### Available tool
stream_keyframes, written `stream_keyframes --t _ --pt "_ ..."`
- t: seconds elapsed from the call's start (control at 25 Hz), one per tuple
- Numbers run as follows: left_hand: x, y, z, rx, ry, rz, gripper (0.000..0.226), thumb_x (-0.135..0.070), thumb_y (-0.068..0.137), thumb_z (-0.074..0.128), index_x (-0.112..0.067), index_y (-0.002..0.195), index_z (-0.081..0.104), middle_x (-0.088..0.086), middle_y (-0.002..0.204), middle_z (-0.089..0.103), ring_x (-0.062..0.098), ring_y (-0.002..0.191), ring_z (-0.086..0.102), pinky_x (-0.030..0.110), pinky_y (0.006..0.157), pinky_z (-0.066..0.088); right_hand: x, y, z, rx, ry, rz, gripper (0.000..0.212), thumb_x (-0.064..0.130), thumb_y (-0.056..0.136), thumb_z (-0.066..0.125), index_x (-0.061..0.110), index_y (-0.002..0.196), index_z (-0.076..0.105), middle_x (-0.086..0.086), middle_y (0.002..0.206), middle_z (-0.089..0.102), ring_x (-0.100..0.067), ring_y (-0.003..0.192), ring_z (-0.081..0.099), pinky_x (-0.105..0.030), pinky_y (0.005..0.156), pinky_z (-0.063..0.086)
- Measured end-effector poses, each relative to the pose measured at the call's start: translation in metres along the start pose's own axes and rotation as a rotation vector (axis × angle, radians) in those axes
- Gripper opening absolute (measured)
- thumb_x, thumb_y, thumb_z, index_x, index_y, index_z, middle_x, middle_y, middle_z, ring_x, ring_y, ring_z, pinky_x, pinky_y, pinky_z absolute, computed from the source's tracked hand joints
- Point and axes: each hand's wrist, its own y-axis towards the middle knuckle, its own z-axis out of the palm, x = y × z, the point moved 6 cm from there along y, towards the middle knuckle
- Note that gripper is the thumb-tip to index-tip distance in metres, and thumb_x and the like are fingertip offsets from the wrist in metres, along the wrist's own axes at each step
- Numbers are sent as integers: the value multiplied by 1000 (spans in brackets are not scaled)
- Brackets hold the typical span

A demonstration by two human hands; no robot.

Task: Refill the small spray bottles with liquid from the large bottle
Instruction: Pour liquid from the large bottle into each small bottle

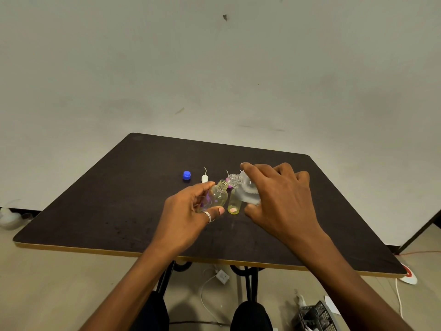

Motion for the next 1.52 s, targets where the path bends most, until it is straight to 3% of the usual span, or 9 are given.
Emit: stream_keyframes --t 0.16,0.52,1.52 --pt "0 0 1 8 -7 -2 65 -30 76 82 -29 135 57 -12 124 66 -4 106 62 5 84 45 -1 0 0 7 -8 -7 76 47 62 77 30 132 50 2 122 65 -27 95 59 -41 73 41" --pt "0 0 1 14 -6 -9 66 -29 76 81 -28 137 55 -12 127 64 -10 101 59 -4 76 41 0 2 -1 16 -8 -9 79 48 62 79 30 133 50 2 125 64 -28 97 59 -43 75 42" --pt "1 1 0 24 -10 -18 66 -29 77 80 -28 137 54 -10 129 64 -4 107 60 0 77 43 1 4 -1 27 -15 -19 77 46 63 77 31 132 48 3 123 64 -27 97 59 -43 75 42"
